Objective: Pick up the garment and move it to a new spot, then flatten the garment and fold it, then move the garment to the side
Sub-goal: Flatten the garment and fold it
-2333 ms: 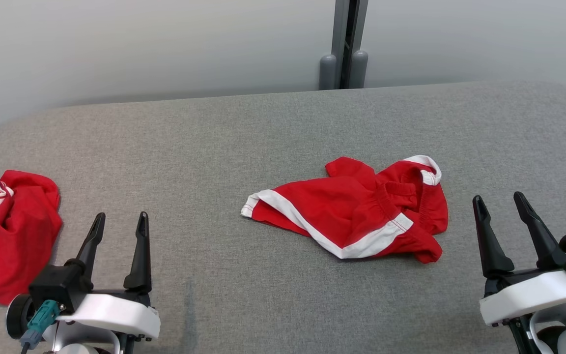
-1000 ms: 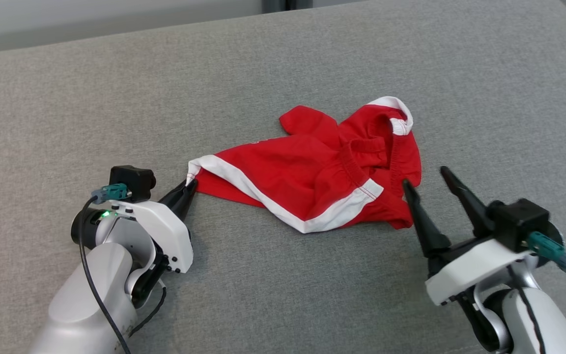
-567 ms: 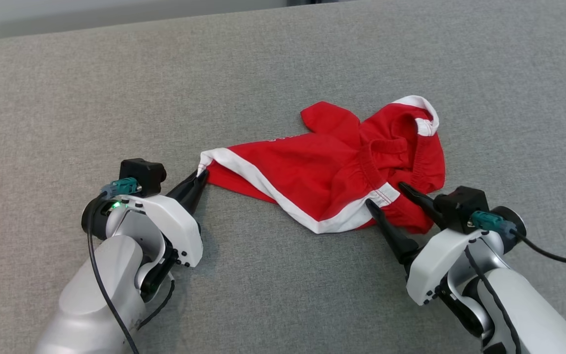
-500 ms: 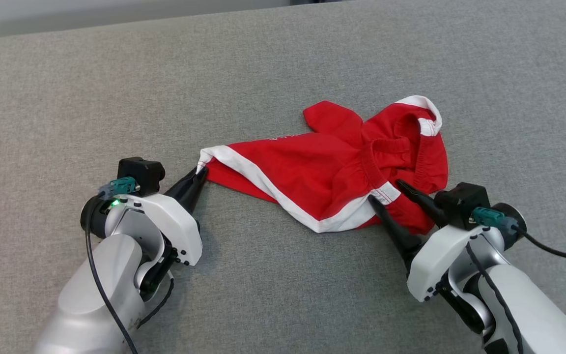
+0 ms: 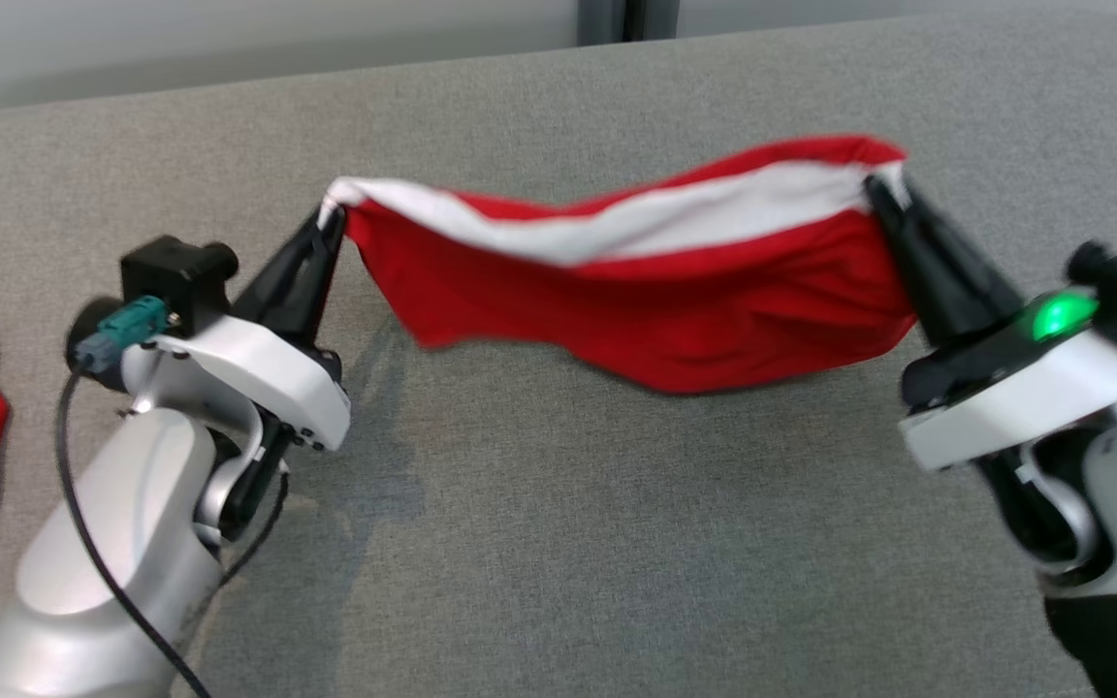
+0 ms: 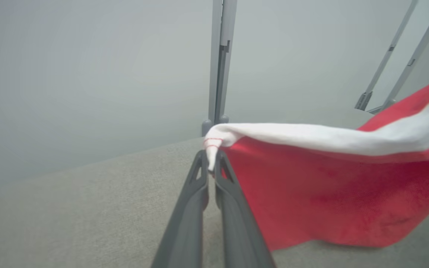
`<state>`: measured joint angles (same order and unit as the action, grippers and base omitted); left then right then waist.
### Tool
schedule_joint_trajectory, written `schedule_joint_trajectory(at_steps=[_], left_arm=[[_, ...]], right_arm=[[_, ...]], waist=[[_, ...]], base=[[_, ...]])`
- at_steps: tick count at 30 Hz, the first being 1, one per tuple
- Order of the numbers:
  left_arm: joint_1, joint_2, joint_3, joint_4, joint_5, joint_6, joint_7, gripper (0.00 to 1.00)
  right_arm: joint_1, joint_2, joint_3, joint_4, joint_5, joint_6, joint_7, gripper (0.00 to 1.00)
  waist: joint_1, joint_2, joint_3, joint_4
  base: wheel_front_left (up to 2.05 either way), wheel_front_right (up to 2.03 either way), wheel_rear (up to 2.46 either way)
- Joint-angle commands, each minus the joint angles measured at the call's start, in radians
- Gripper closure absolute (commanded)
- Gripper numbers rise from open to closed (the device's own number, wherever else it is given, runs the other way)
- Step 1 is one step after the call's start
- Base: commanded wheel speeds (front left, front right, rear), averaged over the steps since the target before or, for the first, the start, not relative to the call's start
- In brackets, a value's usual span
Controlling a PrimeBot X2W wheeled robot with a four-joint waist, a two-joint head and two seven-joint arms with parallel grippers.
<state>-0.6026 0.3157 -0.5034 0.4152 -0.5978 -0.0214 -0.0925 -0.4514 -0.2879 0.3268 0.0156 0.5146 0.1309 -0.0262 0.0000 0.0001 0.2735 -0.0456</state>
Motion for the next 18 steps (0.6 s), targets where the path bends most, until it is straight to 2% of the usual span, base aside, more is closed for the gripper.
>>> schedule_joint_trajectory(at_steps=[1, 4, 14, 18], left_arm=[[0.002, 0.029, 0.013, -0.065, 0.017, 0.023, 0.003, 1.0], [-0.001, 0.056, 0.025, -0.164, 0.032, 0.048, 0.012, 1.0], [-0.015, 0.174, 0.101, -0.651, 0.118, 0.197, 0.091, 1.0], [-0.007, 0.194, 0.114, -0.733, 0.128, 0.224, 0.124, 1.0]], right_arm=[[-0.019, -0.011, -0.031, -0.033, 0.013, 0.0, -0.011, 1.0], [-0.036, -0.019, -0.062, -0.072, 0.022, 0.0, -0.005, 1.0], [-0.059, 0.014, -0.194, -0.217, 0.07, 0.0, 0.047, 1.0], [-0.046, 0.024, -0.21, -0.237, 0.082, 0.0, 0.065, 1.0]], waist=[[0.0, -0.0001, -0.017, 0.005], [0.0, -0.0001, -0.03, 0.009], [0.0, -0.0001, -0.106, 0.025], [0.0, -0.0001, -0.121, 0.024]], base=[[0.0, 0.0, 0.0], [0.0, 0.0, 0.0], [0.0, 0.0, 0.0], [0.0, 0.0, 0.0]])
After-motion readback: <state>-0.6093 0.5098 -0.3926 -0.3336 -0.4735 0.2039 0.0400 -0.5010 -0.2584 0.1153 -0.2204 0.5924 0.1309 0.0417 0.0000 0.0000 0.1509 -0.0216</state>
